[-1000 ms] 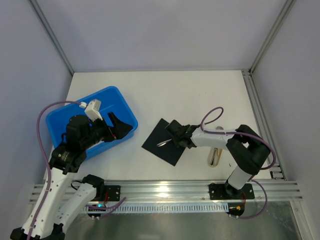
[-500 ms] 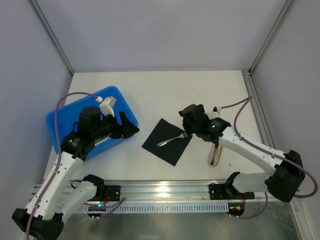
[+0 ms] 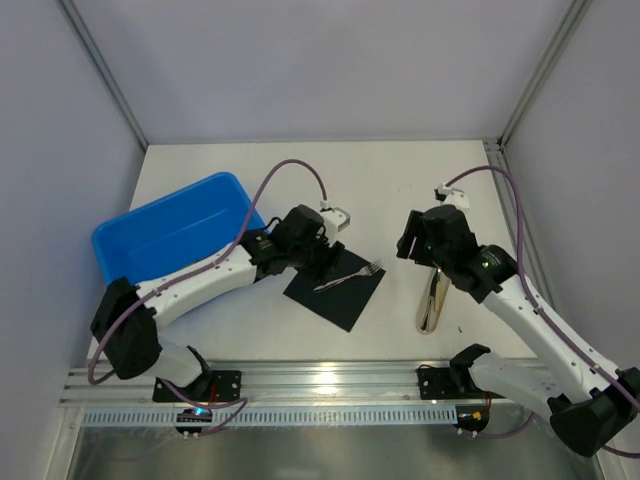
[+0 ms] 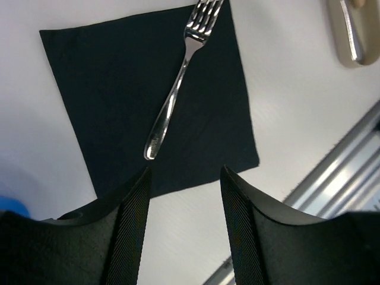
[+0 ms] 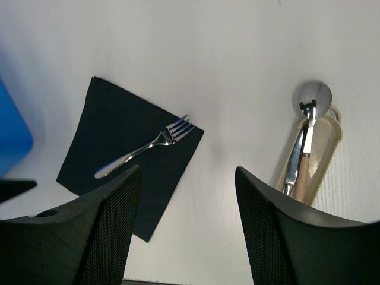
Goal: Place the utensils on the paper napkin and roll it up
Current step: Adjust the utensils on the napkin.
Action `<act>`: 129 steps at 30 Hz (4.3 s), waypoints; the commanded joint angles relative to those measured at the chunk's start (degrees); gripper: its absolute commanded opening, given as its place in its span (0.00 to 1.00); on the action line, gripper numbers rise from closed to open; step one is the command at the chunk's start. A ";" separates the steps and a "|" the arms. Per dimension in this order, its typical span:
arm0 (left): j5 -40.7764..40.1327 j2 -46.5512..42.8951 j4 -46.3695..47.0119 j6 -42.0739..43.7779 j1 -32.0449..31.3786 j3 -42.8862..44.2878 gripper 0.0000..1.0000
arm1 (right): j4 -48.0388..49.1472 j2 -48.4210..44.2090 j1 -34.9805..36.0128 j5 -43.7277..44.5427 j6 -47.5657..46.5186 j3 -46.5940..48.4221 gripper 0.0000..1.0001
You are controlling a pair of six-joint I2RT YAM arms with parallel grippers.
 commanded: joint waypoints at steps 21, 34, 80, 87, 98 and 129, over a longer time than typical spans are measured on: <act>4.41 27.04 10.65 25.58 -3.85 12.89 0.39 | -0.58 -12.80 -9.47 -15.27 -15.18 -6.83 0.69; 7.23 30.74 11.18 27.07 -0.87 13.69 0.34 | -1.63 -17.37 -11.67 -16.50 -15.89 -5.68 0.69; 4.15 33.55 11.70 23.03 -1.74 12.72 0.00 | -5.59 -16.50 -12.46 -13.60 -12.02 -4.81 0.69; 2.66 30.65 12.58 22.59 -2.18 11.75 0.00 | -4.71 -15.97 -12.64 -14.30 -11.23 -6.21 0.69; 0.64 25.82 12.50 23.91 -2.88 11.22 0.00 | -4.53 -16.14 -12.90 -14.83 -11.75 -6.21 0.69; 11.01 32.58 3.00 36.21 -2.45 17.73 0.00 | -3.48 -17.11 -13.69 -17.38 -12.28 -7.00 0.69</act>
